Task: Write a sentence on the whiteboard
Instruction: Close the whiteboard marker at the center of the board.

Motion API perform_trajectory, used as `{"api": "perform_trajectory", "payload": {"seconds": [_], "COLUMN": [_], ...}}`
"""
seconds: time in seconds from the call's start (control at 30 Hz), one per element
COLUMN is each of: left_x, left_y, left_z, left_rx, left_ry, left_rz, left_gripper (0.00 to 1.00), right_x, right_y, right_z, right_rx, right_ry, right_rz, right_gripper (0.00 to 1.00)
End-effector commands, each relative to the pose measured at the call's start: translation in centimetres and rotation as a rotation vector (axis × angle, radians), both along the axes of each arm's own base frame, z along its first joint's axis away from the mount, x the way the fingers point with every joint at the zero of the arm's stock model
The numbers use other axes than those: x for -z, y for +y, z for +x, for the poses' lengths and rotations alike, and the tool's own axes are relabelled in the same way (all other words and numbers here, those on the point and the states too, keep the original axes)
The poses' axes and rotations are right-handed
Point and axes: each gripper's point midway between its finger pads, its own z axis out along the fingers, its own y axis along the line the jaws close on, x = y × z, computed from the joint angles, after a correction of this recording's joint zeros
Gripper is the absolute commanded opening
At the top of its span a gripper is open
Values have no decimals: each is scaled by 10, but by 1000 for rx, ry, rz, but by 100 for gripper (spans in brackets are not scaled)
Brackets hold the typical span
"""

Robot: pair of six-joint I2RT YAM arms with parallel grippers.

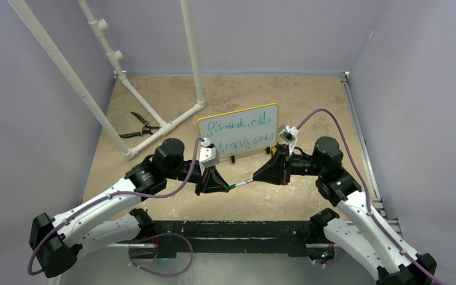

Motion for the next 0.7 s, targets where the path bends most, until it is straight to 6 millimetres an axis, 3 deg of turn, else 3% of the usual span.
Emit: {"api": "perform_trajectory", "payload": {"seconds": [0.0,0.37,0.67], "left_x": [-9,-9,-11], "left_y": [-4,-7,-15], "left_z": [1,1,7], "left_rx": [25,29,16], "left_ry": [-58,-50,-40], "left_rz": [-37,-32,-41], "left_gripper": [0,0,0], "right_x": [-2,11,36], "right_y": [3,6,11], "right_z": [-3,0,-3], "right_rx": [-39,-62,-128], "right_ry": [-12,19,67], "right_rz": [26,18,18], "right_gripper": [0,0,0]}}
